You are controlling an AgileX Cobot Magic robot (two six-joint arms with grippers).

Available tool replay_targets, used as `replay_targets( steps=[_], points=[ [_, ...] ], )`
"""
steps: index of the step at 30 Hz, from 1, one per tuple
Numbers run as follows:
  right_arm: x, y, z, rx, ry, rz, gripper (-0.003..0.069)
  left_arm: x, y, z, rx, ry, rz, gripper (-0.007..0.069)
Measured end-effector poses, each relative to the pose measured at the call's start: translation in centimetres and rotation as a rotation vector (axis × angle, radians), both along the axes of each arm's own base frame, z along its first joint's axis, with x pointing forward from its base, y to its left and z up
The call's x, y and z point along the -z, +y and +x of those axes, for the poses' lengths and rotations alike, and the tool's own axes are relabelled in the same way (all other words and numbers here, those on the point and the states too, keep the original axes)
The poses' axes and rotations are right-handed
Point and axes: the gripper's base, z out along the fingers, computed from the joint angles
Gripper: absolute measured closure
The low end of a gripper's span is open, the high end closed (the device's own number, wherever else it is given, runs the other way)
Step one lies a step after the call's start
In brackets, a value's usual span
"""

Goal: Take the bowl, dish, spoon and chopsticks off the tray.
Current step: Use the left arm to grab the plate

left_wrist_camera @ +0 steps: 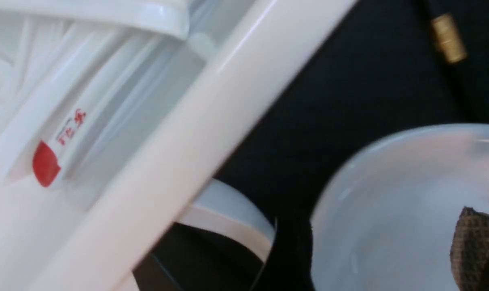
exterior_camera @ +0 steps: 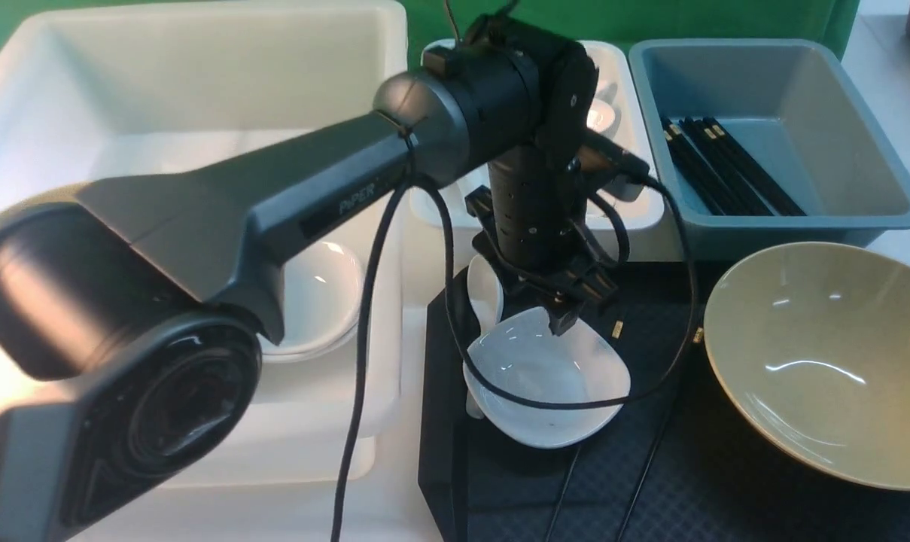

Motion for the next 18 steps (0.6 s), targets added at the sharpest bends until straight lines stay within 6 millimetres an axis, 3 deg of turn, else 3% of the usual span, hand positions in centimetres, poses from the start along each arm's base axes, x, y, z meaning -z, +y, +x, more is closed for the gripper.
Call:
replay_targets(
  steps=[8,12,15,18],
  points=[
    [0.0,0.0,0.0,0.016,0.003,0.021,0.0624,3.1,0.0,0.7,0.009,0.016,0.078,0.0153],
    [0.0,0.0,0.0,0.016,0.002,0.022,0.0624,4.1,-0.3,0.6,0.022,0.051,0.07,0.0254],
    [0.0,0.0,0.0,0.018,0.001,0.025,0.0624,4.0,-0.4,0.5,0.042,0.065,0.058,0.0417],
    [0.0,0.0,0.0,0.018,0.001,0.026,0.0624,3.4,-0.5,0.3,0.047,0.071,0.037,0.0502]
  ],
)
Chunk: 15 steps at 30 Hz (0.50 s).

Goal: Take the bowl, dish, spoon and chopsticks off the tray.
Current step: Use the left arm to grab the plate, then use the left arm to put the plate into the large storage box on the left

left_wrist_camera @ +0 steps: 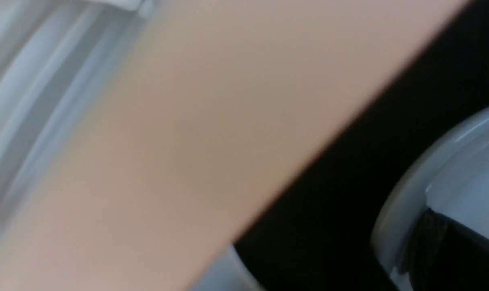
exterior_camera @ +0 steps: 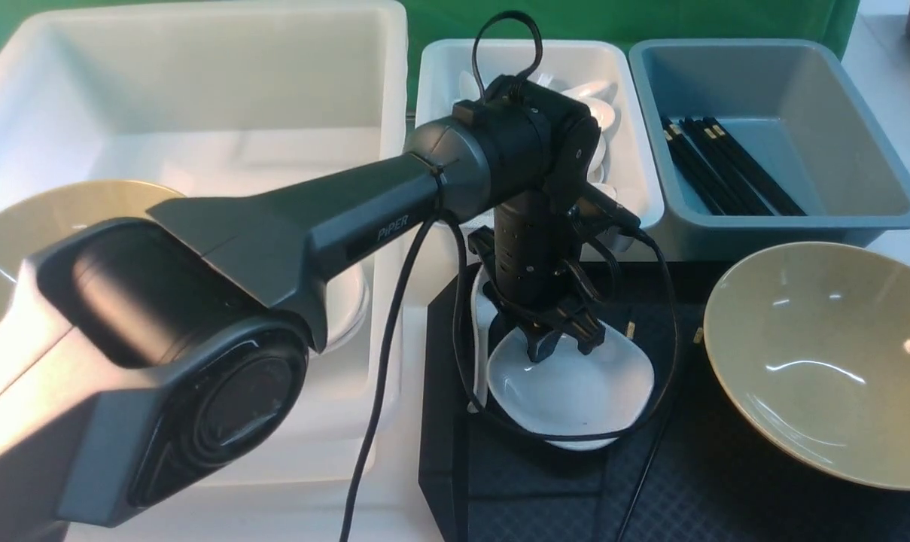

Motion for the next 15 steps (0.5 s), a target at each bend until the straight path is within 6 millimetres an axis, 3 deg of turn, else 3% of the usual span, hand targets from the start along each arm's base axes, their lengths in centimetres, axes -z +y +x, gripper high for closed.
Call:
replay_targets(
  steps=[4,9,15],
  points=[
    [0.0,0.0,0.0,0.001,0.0,0.001,0.0622,-1.5,0.1,-0.2,0.001,-0.019,-0.022,0.0553],
    [0.0,0.0,0.0,0.002,0.001,0.002,0.0618,-4.8,0.4,-0.7,0.001,-0.073,-0.072,0.0617],
    [0.0,0.0,0.0,0.002,0.0,0.003,0.0617,-8.6,1.0,-1.5,0.002,-0.129,-0.132,0.0622]
  ],
)
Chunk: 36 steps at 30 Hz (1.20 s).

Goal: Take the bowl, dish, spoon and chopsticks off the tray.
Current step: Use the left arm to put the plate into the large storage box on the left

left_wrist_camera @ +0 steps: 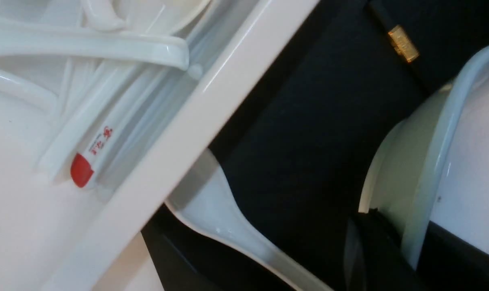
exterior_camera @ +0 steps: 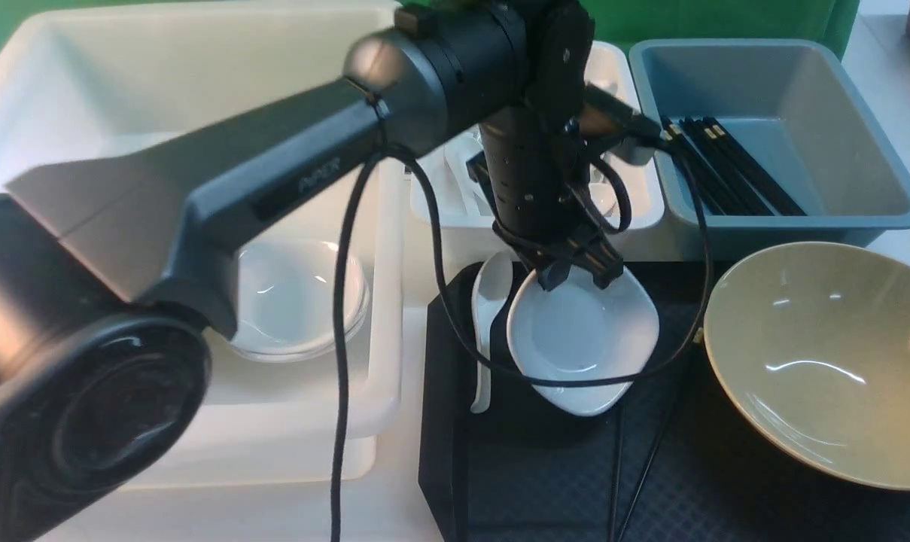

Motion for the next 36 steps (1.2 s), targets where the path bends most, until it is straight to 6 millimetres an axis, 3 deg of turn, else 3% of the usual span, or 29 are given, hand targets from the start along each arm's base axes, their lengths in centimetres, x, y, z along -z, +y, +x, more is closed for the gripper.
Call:
replay_targets(
  steps=[6,9,11,14,15,16,17,18,20,21,24,25,26,27,29,36],
  points=[
    [0.0,0.0,0.0,0.0,-0.001,0.0,0.0614,-4.3,0.9,-1.4,0.002,-0.054,-0.079,0.0623],
    [0.0,0.0,0.0,0.0,-0.001,0.0,0.0613,-8.4,2.6,-2.7,-0.005,-0.123,-0.135,0.0623],
    [0.0,0.0,0.0,0.0,-0.001,0.0,0.061,-12.0,5.2,-3.3,-0.047,-0.188,-0.184,0.0623],
    [0.0,0.0,0.0,0.001,-0.001,0.001,0.0608,-14.6,8.3,-3.4,-0.127,-0.242,-0.218,0.0623],
    [0.0,0.0,0.0,0.005,0.001,0.006,0.0606,-16.2,11.2,-3.1,-0.225,-0.279,-0.236,0.0623],
    [0.0,0.0,0.0,0.005,0.001,0.007,0.0606,-16.4,11.5,-3.1,-0.233,-0.285,-0.237,0.0623],
    [0.0,0.0,0.0,0.008,0.003,0.012,0.0603,-17.2,14.5,-2.6,-0.343,-0.304,-0.242,0.0623],
    [0.0,0.0,0.0,0.009,0.003,0.013,0.0602,-17.3,14.9,-2.7,-0.356,-0.309,-0.243,0.0623],
    [0.0,0.1,0.0,0.015,0.002,0.027,0.06,-16.4,18.5,-2.0,-0.492,-0.29,-0.203,0.0623],
    [0.0,0.1,0.0,0.016,0.002,0.029,0.06,-16.0,18.8,-2.0,-0.502,-0.279,-0.194,0.0623],
    [-0.1,0.1,0.0,0.02,-0.003,0.036,0.0599,-11.2,21.7,-1.0,-0.633,-0.169,-0.1,0.0623],
    [-0.1,0.1,0.0,0.02,-0.002,0.036,0.0599,-11.2,21.9,-0.9,-0.639,-0.17,-0.099,0.0623],
    [-0.1,0.1,0.0,0.02,-0.002,0.036,0.0597,-8.5,22.7,-0.5,-0.69,-0.132,-0.066,0.0623],
    [-0.1,0.1,0.0,0.02,-0.002,0.036,0.0597,-8.2,22.7,-0.4,-0.697,-0.128,-0.063,0.0623],
    [-0.1,0.1,0.1,0.021,-0.005,0.037,0.0597,-5.3,23.2,-0.1,-0.751,-0.107,-0.059,0.0623],
    [-0.2,0.1,0.1,0.022,-0.02,0.042,0.0589,-1.6,22.8,0.9,-0.79,-0.111,-0.109,0.0615]
  ],
)
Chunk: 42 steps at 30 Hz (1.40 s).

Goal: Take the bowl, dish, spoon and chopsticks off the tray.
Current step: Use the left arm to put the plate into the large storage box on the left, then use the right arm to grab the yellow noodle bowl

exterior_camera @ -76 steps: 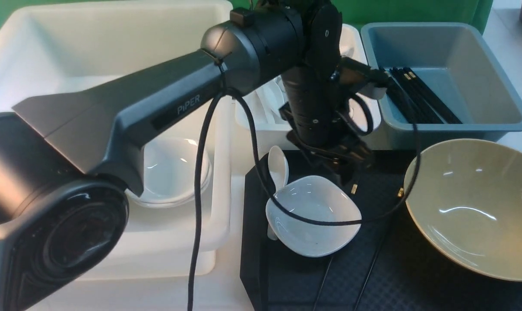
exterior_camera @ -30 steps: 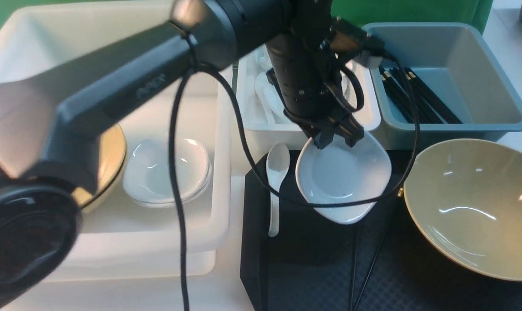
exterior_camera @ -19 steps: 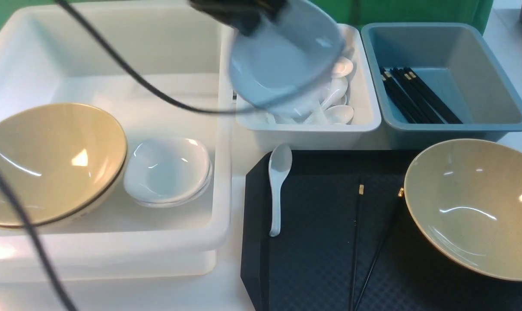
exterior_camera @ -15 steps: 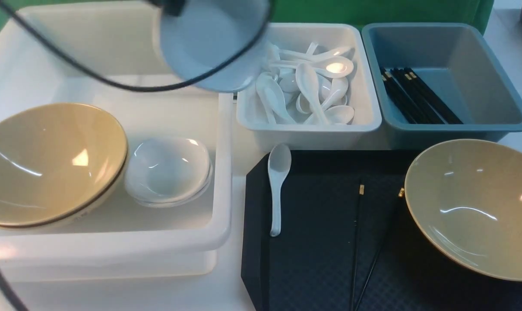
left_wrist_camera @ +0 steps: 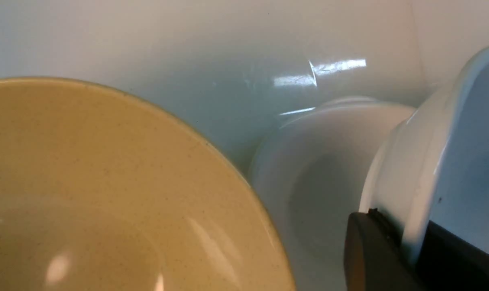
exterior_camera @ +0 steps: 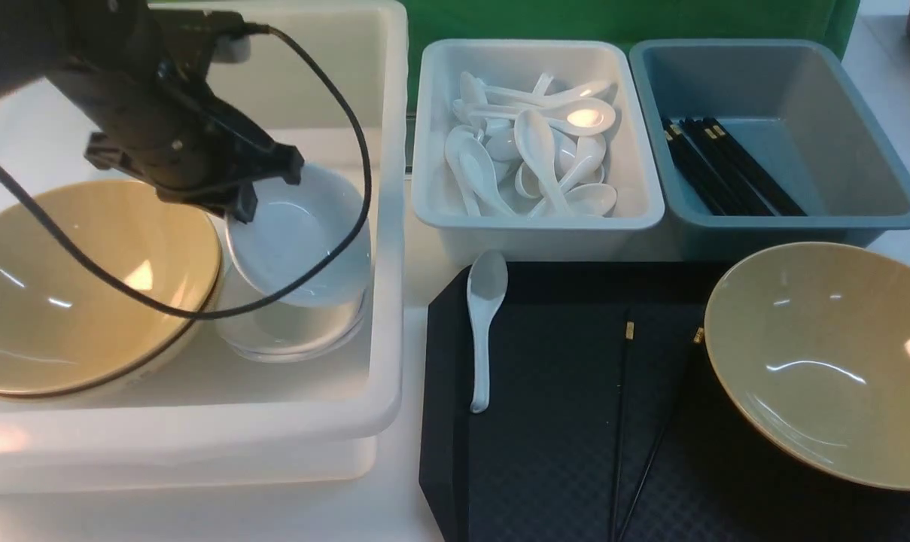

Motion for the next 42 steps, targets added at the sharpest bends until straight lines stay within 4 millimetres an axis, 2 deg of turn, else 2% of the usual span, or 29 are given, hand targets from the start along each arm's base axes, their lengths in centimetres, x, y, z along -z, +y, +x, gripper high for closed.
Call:
replay_targets(
  steps=[1,3,7,8,10,12,16,20,23,24,25,26,27,28,30,33,38,39,42],
  points=[
    [0.1,0.0,0.0,0.002,-0.006,0.002,0.0587,1.0,-0.1,0.4,-0.002,0.014,-0.004,0.0592],
    [0.3,0.0,0.1,0.004,-0.007,0.006,0.0585,1.7,-0.2,0.7,-0.002,0.026,-0.001,0.0552],
    [0.8,0.0,0.0,0.019,0.005,0.023,0.0581,2.0,-0.2,0.9,0.002,0.027,0.007,0.0384],
    [0.8,0.0,0.0,0.021,0.006,0.026,0.058,2.0,-0.2,0.9,0.003,0.025,0.008,0.0375],
    [0.8,0.0,0.1,0.04,0.007,0.054,0.058,1.6,-0.1,0.8,0.004,0.017,0.012,0.0296],
    [0.8,0.0,0.1,0.057,0.012,0.078,0.058,1.1,0.0,0.5,0.006,0.008,0.021,0.0254],
    [0.8,0.0,0.1,0.074,0.023,0.103,0.057,-1.5,0.4,-0.7,0.009,-0.062,0.028,0.0231],
    [1.2,0.0,0.0,0.098,0.091,0.121,0.0517,-5.0,0.9,-2.6,0.01,-0.163,0.023,0.0252],
    [0.9,-0.2,-0.1,0.149,0.204,0.107,0.0423,-8.2,1.3,-4.8,0.014,-0.272,-0.001,0.0297],
    [0.9,-0.3,-0.2,0.155,0.222,0.091,0.0415,-8.6,1.4,-5.1,0.015,-0.287,-0.007,0.03],
    [0.1,-0.9,0.0,0.209,0.289,0.026,0.0344,-9.6,1.5,-6.5,0.035,-0.344,-0.026,0.0333],
    [-0.4,-1.2,0.3,0.234,0.307,-0.009,0.0312,-10.1,1.6,-7.5,0.045,-0.378,-0.038,0.0347],
    [-0.6,-1.3,0.3,0.24,0.31,-0.019,0.0305,-10.0,1.6,-7.6,0.049,-0.383,-0.043,0.0354],
    [-1.2,-1.6,0.8,0.269,0.326,-0.063,0.0267,-10.2,1.6,-8.3,0.058,-0.407,-0.054,0.0368],
    [-2.9,-2.0,2.5,0.327,0.335,-0.133,0.0197,-9.9,1.6,-10.2,0.078,-0.477,-0.1,0.0411],
    [-3.5,-1.9,5.2,0.371,0.36,-0.172,0.0169,-9.0,1.6,-12.1,0.085,-0.536,-0.163,0.0453],
    [-1.8,-2.7,10.2,0.455,0.453,-0.219,0.0167,-7.1,2.1,-15.8,0.125,-0.651,-0.196,0.0534],
    [-1.6,-2.9,10.6,0.464,0.46,-0.22,0.0167,-7.2,2.1,-16.3,0.129,-0.667,-0.197,0.0541],
    [0.5,-5.5,13.7,0.558,0.532,-0.209,0.0167,-6.2,2.6,-19.0,0.159,-0.725,-0.192,0.06]
  ],
)
